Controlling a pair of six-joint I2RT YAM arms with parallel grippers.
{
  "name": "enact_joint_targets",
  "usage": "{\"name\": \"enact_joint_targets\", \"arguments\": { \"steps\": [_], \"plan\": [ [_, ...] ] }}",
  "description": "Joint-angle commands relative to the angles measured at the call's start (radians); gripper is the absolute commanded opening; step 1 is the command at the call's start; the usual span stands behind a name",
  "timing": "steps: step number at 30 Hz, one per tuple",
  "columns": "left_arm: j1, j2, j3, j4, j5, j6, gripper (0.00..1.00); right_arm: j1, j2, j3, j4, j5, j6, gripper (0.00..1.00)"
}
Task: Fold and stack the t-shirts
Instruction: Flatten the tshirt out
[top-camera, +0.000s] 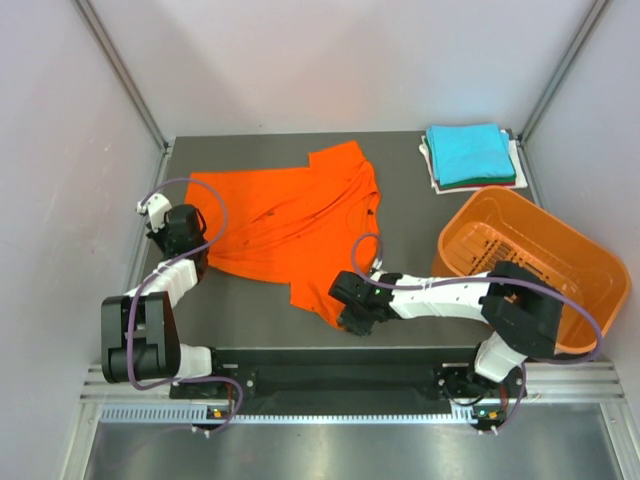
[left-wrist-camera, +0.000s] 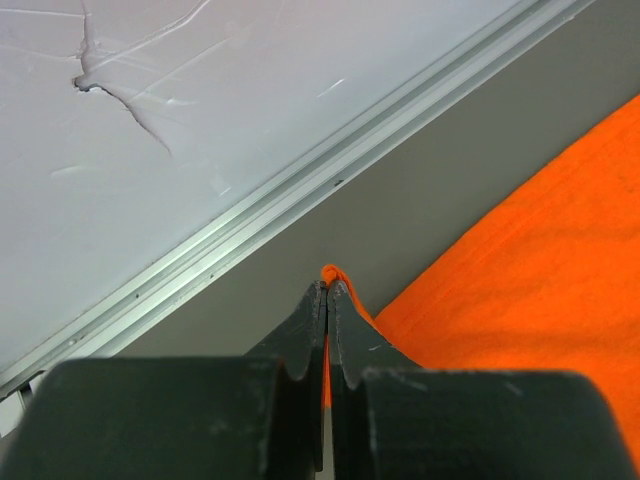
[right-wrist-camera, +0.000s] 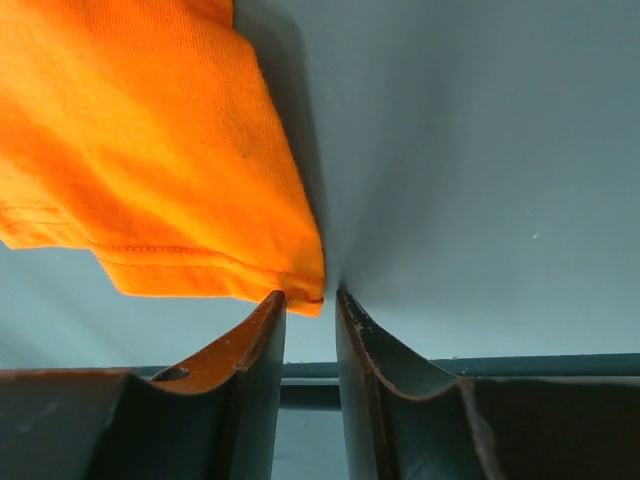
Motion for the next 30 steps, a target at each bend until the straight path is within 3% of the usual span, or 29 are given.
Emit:
{"name": "enact_joint_targets", "arguments": {
  "steps": [1, 2, 3, 4, 7, 16, 23, 30],
  "plan": [
    [-0.007, -0.034, 0.024, 0.032, 0.001, -0.005, 0.0, 0.021, 0.024, 0.004, 0.019, 0.021, 0.03, 0.27],
    [-0.008, -0.034, 0.022, 0.032, 0.001, -0.005, 0.0, 0.021, 0.019, 0.003, 0.012, 0.039, 0.03, 0.23],
    [-0.007, -0.036, 0.024, 0.032, -0.001, -0.004, 0.0, 0.021, 0.013, 0.003, 0.003, 0.055, 0.027, 0.08],
    [-0.007, -0.037, 0.024, 0.031, -0.001, -0.002, 0.0, 0.022, 0.009, 0.006, -0.048, 0.071, 0.022, 0.0],
    [-0.007, -0.047, 0.027, 0.028, -0.006, 0.009, 0.0, 0.021, -0.043, 0.029, -0.186, 0.156, -0.013, 0.0],
    [-0.007, -0.143, -0.008, -0.042, 0.046, 0.0, 0.0, 0.031, -0.234, 0.035, -0.384, 0.306, -0.11, 0.0],
    [-0.01, -0.238, -0.025, -0.141, 0.111, 0.007, 0.0, 0.041, -0.332, 0.069, -0.432, 0.34, -0.18, 0.0],
    [-0.011, -0.329, -0.062, -0.198, 0.089, 0.029, 0.0, 0.088, -0.422, 0.063, -0.396, 0.29, -0.197, 0.0]
  ]
}}
